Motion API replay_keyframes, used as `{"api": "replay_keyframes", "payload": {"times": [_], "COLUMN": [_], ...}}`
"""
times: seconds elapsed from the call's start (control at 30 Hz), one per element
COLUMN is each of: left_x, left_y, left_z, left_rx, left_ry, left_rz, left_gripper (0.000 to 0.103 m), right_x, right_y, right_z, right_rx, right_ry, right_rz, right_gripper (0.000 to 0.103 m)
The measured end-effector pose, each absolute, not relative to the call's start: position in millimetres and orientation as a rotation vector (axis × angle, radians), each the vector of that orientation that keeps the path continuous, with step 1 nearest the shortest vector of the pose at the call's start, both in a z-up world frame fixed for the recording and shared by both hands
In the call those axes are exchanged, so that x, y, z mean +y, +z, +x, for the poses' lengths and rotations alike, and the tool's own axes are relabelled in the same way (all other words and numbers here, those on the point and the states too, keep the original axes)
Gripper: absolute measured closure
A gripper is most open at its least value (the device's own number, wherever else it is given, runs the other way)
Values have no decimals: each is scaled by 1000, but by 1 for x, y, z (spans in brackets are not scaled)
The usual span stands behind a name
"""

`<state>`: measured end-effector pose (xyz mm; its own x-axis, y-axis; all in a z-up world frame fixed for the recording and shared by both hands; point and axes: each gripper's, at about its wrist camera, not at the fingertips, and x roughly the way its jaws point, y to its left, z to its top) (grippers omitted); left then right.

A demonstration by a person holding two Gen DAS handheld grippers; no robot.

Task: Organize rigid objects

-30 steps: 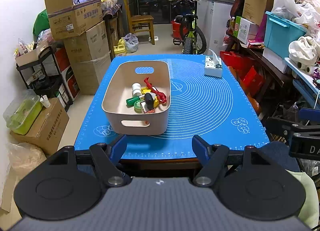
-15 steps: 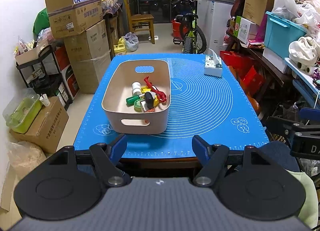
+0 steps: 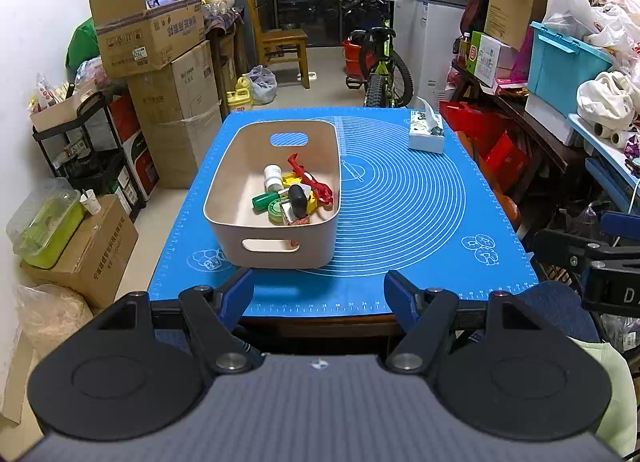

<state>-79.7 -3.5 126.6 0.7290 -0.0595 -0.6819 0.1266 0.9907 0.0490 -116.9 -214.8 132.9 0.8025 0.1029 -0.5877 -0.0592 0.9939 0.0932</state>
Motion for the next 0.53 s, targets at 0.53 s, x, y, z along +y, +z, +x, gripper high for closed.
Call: {"api": "replay_keyframes", "payload": {"times": [0.53], "left_x": [-3], "left_y": [132], "left_z": [-81], "left_rx": [739], "left_ry": [-100], "left_rz": [93], "left_gripper": [30], "right_x": [-216], "right_y": [133], "right_z": [-117], "right_rx": [634], "right_ry": [86], "right_rz": [72], "right_gripper": [6]}}
